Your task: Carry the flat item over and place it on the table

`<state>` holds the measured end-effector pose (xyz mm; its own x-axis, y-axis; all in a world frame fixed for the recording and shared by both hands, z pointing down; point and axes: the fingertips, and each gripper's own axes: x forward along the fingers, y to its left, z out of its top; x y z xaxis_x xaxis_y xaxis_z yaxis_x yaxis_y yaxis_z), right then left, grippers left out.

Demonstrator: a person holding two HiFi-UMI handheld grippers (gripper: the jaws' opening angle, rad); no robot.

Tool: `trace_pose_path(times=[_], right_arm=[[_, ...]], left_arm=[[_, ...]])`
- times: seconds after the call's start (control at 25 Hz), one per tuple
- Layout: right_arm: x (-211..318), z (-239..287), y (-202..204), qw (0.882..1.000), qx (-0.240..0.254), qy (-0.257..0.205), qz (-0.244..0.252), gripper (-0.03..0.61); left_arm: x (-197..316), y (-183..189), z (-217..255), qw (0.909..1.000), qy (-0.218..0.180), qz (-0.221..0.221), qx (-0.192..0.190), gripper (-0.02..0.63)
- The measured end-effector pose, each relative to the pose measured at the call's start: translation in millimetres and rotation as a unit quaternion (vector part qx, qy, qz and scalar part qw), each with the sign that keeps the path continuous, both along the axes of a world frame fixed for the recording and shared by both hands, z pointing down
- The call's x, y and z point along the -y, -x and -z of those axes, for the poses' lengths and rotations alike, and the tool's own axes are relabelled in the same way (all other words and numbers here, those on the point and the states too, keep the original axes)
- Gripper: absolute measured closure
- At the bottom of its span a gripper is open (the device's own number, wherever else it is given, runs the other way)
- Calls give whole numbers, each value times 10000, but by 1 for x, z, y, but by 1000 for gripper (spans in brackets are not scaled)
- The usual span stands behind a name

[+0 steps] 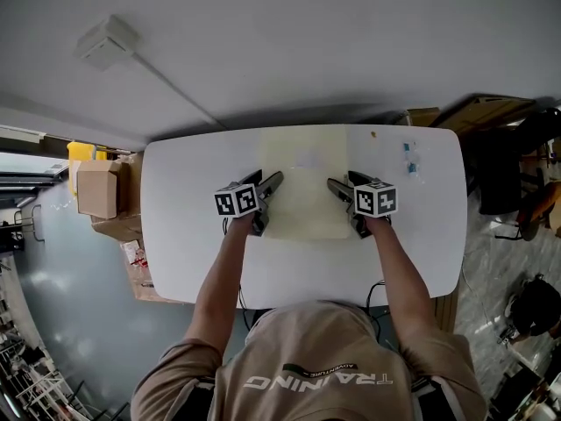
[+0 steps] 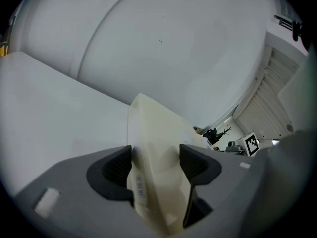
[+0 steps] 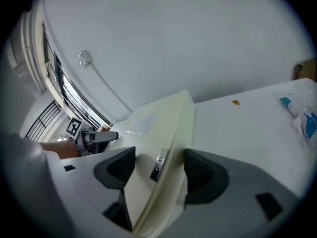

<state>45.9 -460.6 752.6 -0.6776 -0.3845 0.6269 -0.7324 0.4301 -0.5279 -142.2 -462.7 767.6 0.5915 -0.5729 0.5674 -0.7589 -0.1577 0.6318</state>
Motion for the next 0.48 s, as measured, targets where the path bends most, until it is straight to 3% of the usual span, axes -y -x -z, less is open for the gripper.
trace_pose_path(times=[0.24, 0.48], right_arm=[[3, 0, -2, 9997, -203, -78, 112, 290], [-3, 26, -1, 9840, -1220, -956, 874, 290]], left_arm=[[1, -3, 4, 9998, -133, -56, -137, 311], [-5, -1, 31, 9967, -728, -121, -351, 314]])
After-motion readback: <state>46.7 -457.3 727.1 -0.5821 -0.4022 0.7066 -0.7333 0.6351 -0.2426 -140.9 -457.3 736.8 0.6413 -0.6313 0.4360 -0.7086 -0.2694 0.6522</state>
